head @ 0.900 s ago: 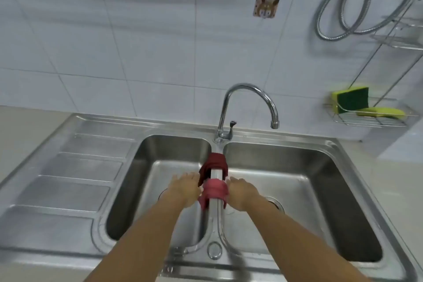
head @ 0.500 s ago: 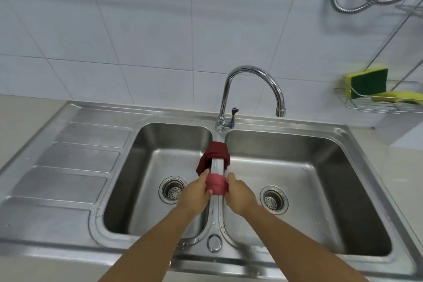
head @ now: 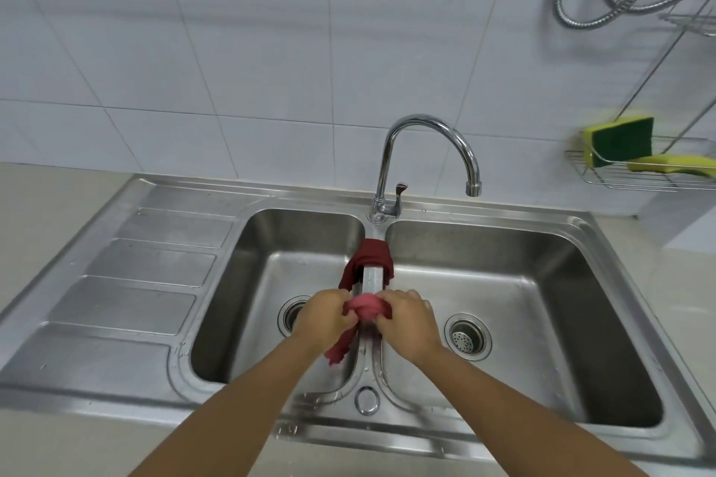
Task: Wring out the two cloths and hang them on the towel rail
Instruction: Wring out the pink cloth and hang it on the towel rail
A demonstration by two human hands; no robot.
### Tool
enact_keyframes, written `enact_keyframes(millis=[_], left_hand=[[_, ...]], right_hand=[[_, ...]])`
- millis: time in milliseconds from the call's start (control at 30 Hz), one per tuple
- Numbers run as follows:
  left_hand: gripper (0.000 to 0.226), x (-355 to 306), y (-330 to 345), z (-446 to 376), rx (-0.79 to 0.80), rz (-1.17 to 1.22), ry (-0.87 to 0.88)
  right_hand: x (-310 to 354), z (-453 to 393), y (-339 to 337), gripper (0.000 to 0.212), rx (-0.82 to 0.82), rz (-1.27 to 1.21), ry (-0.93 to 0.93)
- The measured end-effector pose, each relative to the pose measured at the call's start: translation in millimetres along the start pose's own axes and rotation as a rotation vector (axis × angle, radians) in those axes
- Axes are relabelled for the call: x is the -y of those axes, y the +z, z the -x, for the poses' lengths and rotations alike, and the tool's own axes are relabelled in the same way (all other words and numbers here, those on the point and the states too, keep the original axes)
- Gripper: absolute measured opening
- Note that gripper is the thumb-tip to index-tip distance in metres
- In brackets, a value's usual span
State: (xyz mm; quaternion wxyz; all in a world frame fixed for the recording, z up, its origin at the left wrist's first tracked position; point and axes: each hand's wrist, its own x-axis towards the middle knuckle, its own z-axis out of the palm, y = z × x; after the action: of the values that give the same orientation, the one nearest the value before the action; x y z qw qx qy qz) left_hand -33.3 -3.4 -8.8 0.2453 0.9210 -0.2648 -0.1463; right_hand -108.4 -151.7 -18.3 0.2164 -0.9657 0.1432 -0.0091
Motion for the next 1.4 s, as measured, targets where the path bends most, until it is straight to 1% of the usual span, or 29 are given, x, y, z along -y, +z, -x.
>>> enact_keyframes(millis=[100, 133, 200, 267, 367, 433, 500, 567, 633, 667, 700, 733, 800, 867, 900, 933, 967, 1000, 1033, 1067, 1133, 1167, 1200, 1233, 1267, 1300, 1333, 1400], left_hand=[[0.024, -3, -21, 8, -0.060, 0.132, -0.016], [0.023, -4, -28, 10, -0.074, 0.174, -0.018], [0.014, -3, -42, 15, -0.100, 0.244, -0.027], [0.010, -4, -52, 19, -0.109, 0.306, -0.028], [0.011, -10, -64, 25, -0.147, 0.420, -0.030], [0.012, -13, -70, 29, -0.162, 0.499, -0.049], [0.013, -15, -75, 33, -0.156, 0.559, -0.060], [0.014, -13, -80, 36, -0.162, 0.643, -0.073], [0.013, -7, -87, 37, -0.196, 0.704, -0.117], [0.013, -2, -90, 38, -0.224, 0.696, -0.147], [0.014, 4, -93, 38, -0.256, 0.639, -0.171], [0.018, 10, -95, 38, -0.286, 0.541, -0.188], [0.031, 29, -97, 41, -0.339, 0.367, -0.196], [0.040, 47, -96, 48, -0.392, 0.267, -0.107], [0.042, 57, -95, 52, -0.417, 0.172, 0.004], [0.048, 70, -93, 54, -0.431, 0.024, 0.142], [0.060, 82, -90, 56, -0.444, -0.142, 0.268], [0.071, 94, -87, 56, -0.464, -0.290, 0.353], [0.078, 103, -85, 56, -0.464, -0.402, 0.386], [0.078, 109, -85, 54, -0.450, -0.474, 0.396], [0.077, 114, -86, 48, -0.424, -0.505, 0.428], [0.077, 113, -86, 44, -0.412, -0.485, 0.439], [0.073, 110, -87, 39, -0.408, -0.463, 0.444], [0.063, 107, -87, 35, -0.414, -0.446, 0.441], [0.052, 103, -88, 30, -0.428, -0.435, 0.427], [0.041, 99, -87, 27, -0.429, -0.433, 0.406], [0.031, 95, -88, 25, -0.392, -0.436, 0.383], [0.018, 91, -87, 20, -0.245, -0.435, 0.302]], right_hand=[[9, 1, -15, 0.036, -0.024, -0.217, -0.034], [12, 1, -20, 0.038, -0.004, -0.308, -0.050], [20, 4, -30, 0.045, 0.074, -0.472, -0.079], [28, 5, -36, 0.056, 0.175, -0.614, -0.105], [38, 3, -31, 0.081, 0.290, -0.776, -0.160], [47, 0, -19, 0.090, 0.343, -0.874, -0.126], [58, -4, -11, 0.091, 0.378, -1.002, -0.055], [68, -11, -9, 0.079, 0.395, -1.061, -0.018], [76, -17, -10, 0.057, 0.414, -1.018, 0.048], [81, -20, -9, 0.043, 0.427, -0.983, 0.111], [85, -22, -8, 0.034, 0.448, -0.953, 0.163], [89, -24, -7, 0.029, 0.471, -0.924, 0.197], [97, -32, -5, 0.028, 0.527, -0.875, 0.214], [104, -39, -9, 0.028, 0.600, -0.860, 0.200], [107, -43, -12, 0.026, 0.652, -0.866, 0.203], [110, -49, -16, 0.022, 0.719, -0.874, 0.212], [112, -53, -20, 0.019, 0.803, -0.867, 0.218], [115, -58, -25, 0.017, 0.901, -0.844, 0.221], [119, -62, -31, 0.014, 1.011, -0.802, 0.225], [123, -67, -35, 0.010, 1.123, -0.747, 0.231], [131, -74, -41, 0.007, 1.320, -0.649, 0.234], [135, -76, -42, 0.009, 1.377, -0.610, 0.233], [139, -78, -42, 0.011, 1.397, -0.568, 0.235], [142, -80, -41, 0.014, 1.381, -0.510, 0.224], [144, -81, -39, 0.017, 1.330, -0.422, 0.188], [146, -83, -36, 0.018, 1.240, -0.295, 0.118], [148, -84, -33, 0.015, 1.118, -0.144, 0.030], [150, -84, -29, 0.017, 0.872, 0.160, -0.132]])
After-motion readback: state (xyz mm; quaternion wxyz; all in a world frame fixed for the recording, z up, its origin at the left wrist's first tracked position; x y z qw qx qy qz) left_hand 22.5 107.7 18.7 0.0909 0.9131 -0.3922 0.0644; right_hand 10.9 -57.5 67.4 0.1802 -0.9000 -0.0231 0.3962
